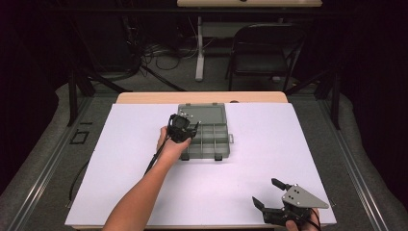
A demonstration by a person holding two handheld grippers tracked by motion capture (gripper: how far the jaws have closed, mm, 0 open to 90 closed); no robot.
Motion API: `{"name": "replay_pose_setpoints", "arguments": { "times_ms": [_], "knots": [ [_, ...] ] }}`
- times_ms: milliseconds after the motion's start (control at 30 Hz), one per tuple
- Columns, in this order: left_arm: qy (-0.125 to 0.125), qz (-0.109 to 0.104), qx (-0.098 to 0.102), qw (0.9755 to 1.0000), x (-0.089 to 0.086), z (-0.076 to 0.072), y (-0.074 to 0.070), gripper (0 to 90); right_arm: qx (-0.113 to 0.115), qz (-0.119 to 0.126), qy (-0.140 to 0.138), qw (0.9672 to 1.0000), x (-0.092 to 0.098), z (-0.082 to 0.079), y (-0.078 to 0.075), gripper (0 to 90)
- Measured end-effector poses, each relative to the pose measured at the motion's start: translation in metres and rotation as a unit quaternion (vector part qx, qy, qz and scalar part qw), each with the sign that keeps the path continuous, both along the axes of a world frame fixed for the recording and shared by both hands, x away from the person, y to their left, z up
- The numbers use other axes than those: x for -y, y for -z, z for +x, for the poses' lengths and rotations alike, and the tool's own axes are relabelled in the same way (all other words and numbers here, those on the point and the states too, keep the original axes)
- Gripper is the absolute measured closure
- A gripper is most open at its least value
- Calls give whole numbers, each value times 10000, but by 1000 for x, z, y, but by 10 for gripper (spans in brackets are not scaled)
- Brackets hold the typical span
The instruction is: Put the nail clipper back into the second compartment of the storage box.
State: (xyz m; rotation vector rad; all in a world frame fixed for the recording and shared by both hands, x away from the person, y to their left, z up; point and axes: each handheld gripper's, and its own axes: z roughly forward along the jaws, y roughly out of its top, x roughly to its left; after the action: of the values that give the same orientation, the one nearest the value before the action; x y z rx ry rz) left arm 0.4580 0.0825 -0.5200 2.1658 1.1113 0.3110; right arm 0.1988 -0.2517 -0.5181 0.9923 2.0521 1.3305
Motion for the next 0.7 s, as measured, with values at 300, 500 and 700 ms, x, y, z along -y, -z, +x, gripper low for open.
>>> {"name": "replay_pose_setpoints", "arguments": {
  "times_ms": [300,500,700],
  "knots": [
    [-67,-145,127,9998,-3,-2,-6,585,14,-15,4,10000,0,0,0,138],
    [-62,-113,215,9997,-3,-2,-7,462,14,-7,4,10000,0,0,0,138],
    [-29,-69,363,9993,-4,-4,-11,418,11,-2,9,10000,0,0,0,138]
  ]
}}
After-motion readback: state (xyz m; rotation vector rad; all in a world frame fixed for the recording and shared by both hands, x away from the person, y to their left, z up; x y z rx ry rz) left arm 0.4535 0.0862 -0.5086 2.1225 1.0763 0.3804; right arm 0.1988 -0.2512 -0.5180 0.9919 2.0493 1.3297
